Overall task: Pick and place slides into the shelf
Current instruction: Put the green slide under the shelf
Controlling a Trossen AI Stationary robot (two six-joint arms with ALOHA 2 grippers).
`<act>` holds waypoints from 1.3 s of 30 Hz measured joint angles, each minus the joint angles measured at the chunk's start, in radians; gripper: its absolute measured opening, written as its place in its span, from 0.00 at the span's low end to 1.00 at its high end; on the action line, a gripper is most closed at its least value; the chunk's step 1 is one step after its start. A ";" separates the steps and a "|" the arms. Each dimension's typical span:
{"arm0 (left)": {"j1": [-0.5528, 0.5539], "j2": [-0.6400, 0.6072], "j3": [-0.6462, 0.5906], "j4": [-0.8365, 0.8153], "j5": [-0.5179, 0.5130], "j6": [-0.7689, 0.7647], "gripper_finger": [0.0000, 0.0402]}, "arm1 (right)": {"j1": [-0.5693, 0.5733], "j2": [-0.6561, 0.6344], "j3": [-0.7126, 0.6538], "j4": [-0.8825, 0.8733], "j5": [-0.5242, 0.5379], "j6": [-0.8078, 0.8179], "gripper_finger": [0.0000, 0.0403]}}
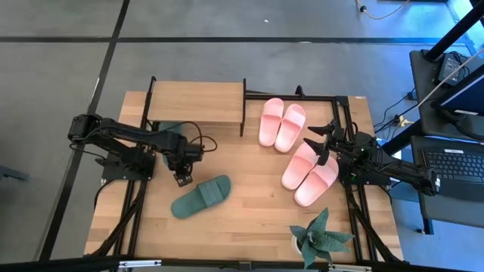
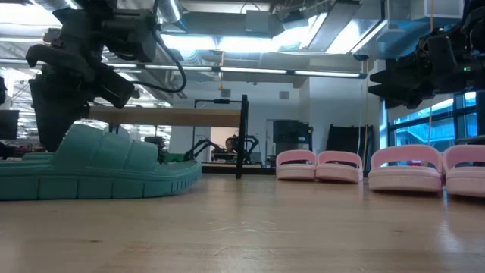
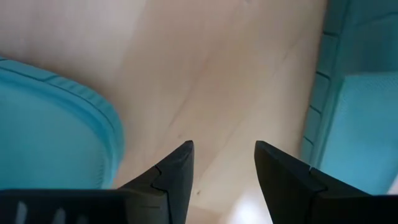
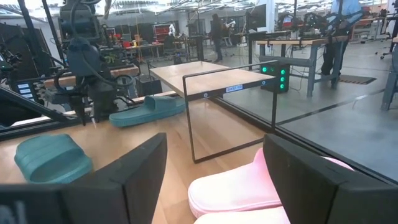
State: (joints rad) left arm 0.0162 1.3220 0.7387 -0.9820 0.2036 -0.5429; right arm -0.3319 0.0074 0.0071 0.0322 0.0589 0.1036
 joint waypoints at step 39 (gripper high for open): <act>0.043 0.226 -0.001 -0.099 -0.302 -0.021 0.40 | 0.000 0.014 0.000 0.000 0.000 -0.003 0.66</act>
State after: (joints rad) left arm 0.0592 1.5476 0.7380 -1.0815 -0.0989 -0.5644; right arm -0.3318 0.0219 0.0071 0.0322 0.0587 0.1009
